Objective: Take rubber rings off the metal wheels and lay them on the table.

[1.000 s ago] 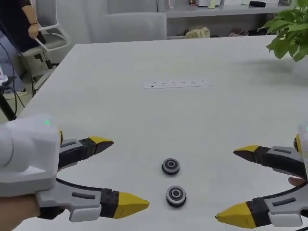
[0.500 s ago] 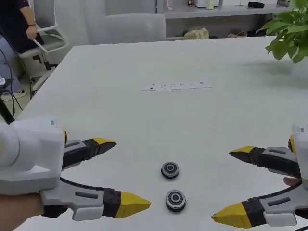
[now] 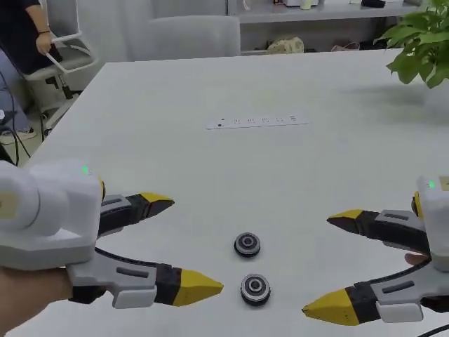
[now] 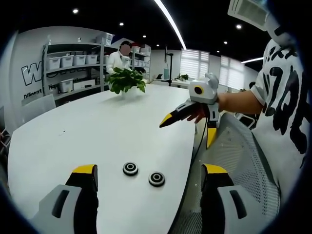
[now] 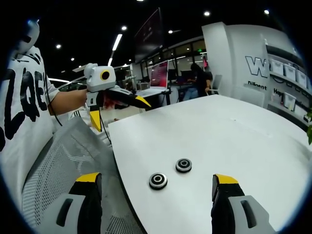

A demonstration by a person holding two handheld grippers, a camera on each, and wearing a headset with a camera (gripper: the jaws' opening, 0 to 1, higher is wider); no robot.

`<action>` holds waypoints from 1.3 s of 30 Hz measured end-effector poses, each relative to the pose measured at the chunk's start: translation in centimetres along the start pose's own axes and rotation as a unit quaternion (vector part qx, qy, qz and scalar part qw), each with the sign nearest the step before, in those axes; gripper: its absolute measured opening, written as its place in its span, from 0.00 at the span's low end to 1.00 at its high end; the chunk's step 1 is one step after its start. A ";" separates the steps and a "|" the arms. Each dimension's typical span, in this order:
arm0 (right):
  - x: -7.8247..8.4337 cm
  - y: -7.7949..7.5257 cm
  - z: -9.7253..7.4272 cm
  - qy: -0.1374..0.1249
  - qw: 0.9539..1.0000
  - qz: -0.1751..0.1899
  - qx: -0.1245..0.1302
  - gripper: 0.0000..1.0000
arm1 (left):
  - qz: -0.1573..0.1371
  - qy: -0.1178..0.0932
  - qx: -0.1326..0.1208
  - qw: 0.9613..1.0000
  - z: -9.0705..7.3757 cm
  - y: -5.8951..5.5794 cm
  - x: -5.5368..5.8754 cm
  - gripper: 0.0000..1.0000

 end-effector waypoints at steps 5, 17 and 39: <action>0.1 0.1 0.4 0.000 1.000 -0.001 -0.004 0.93 | 0.005 0.002 0.006 1.000 0.7 -0.2 0.1 0.85; 0.9 -0.2 0.8 0.006 1.000 -0.006 -0.008 0.90 | 0.002 0.011 0.016 1.000 1.4 -0.4 1.1 0.85; 1.9 -0.7 1.9 0.013 0.999 -0.027 -0.022 0.82 | 0.007 0.038 0.036 0.999 2.7 -0.3 2.8 0.81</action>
Point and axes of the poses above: the centre of the closed fingertips' face, and the gripper's own axes: z roughly forward along the fingers, y roughly to its left, x roughly out of its underside, the point moved 6 cm from there along -z, roughly backward along the fingers
